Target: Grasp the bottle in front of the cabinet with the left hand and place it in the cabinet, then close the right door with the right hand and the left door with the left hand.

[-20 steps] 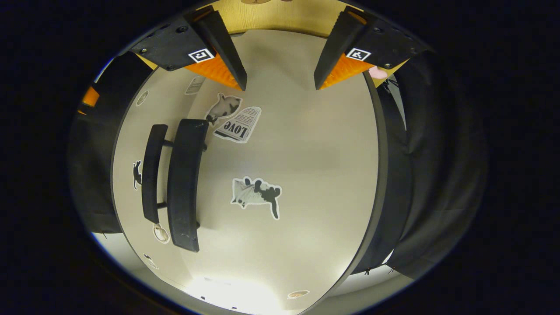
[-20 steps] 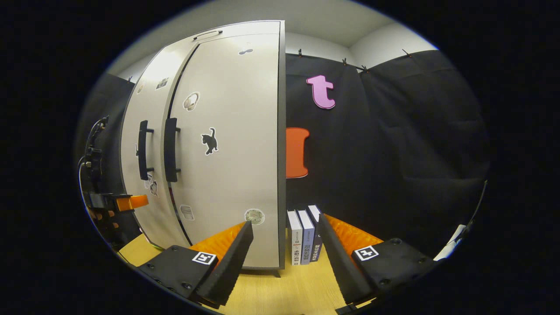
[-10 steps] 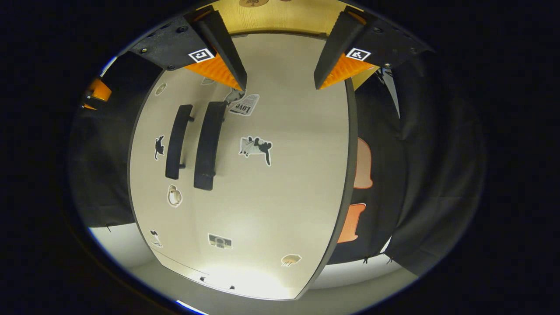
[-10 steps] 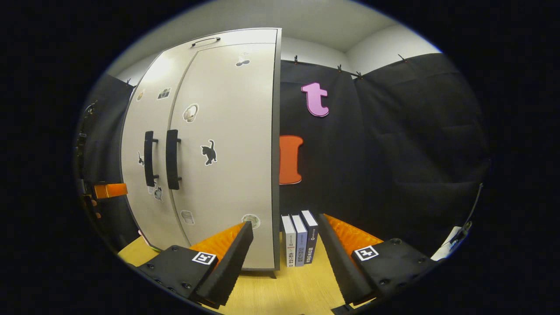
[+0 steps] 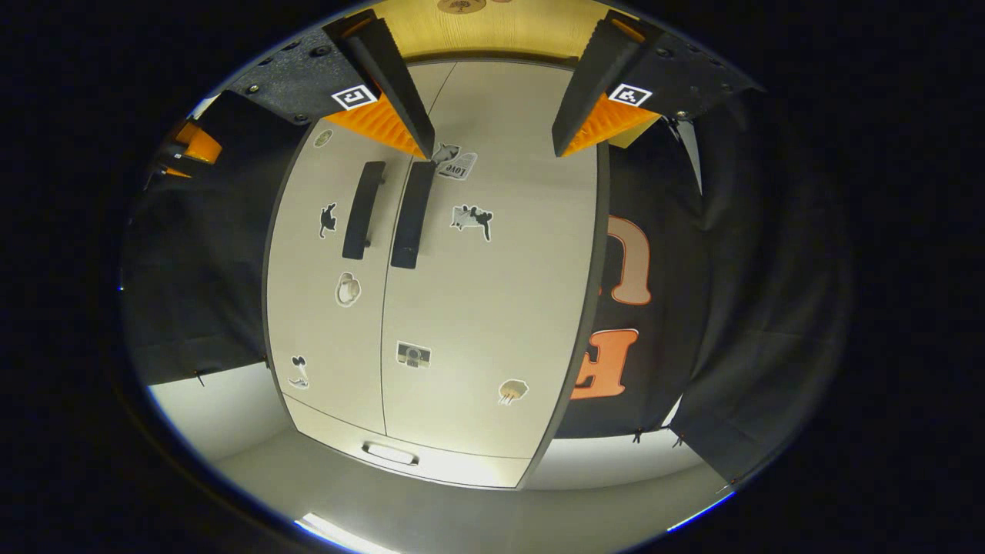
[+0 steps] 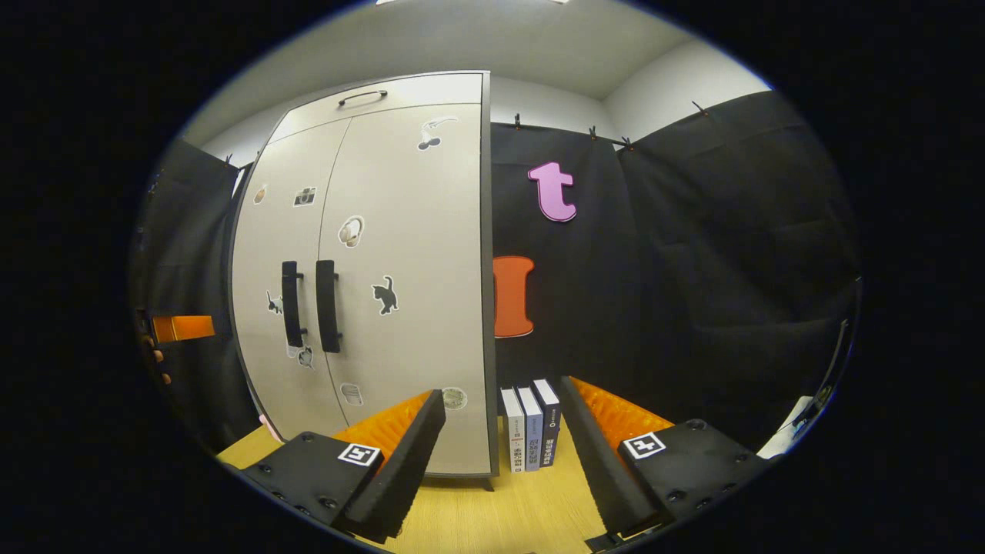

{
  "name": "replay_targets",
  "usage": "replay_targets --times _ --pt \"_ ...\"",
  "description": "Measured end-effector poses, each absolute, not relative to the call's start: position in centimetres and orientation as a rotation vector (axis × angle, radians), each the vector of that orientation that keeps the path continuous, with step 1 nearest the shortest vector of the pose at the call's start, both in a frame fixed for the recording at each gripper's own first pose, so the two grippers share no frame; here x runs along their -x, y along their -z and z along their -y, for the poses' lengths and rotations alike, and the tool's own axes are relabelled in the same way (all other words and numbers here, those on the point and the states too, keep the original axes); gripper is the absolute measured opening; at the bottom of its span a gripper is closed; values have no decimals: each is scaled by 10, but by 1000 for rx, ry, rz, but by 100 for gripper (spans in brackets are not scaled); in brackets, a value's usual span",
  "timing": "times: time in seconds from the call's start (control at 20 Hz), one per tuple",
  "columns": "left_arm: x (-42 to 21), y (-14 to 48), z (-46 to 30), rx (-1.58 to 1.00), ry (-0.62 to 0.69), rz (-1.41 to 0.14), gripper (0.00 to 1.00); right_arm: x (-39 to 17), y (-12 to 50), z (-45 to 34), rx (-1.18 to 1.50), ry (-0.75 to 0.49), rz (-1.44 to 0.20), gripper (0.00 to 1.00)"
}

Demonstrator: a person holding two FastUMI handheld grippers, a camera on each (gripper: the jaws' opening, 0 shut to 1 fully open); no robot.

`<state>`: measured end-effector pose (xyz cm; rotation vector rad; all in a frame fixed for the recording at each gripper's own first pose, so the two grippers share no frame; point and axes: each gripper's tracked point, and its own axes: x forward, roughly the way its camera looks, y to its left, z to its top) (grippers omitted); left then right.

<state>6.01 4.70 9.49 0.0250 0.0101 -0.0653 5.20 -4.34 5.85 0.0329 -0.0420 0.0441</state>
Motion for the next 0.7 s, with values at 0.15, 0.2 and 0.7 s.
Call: replay_targets --times 0.15,0.2,0.7 --pt "-43 -111 -50 -15 72 12 94 -46 -61 44 -32 -45 39 98" --pt "-38 -115 -51 -17 71 19 94 -43 -61 43 -35 -45 40 98" --pt "-23 -112 -62 5 47 13 94 -45 -60 29 -45 -82 33 98"
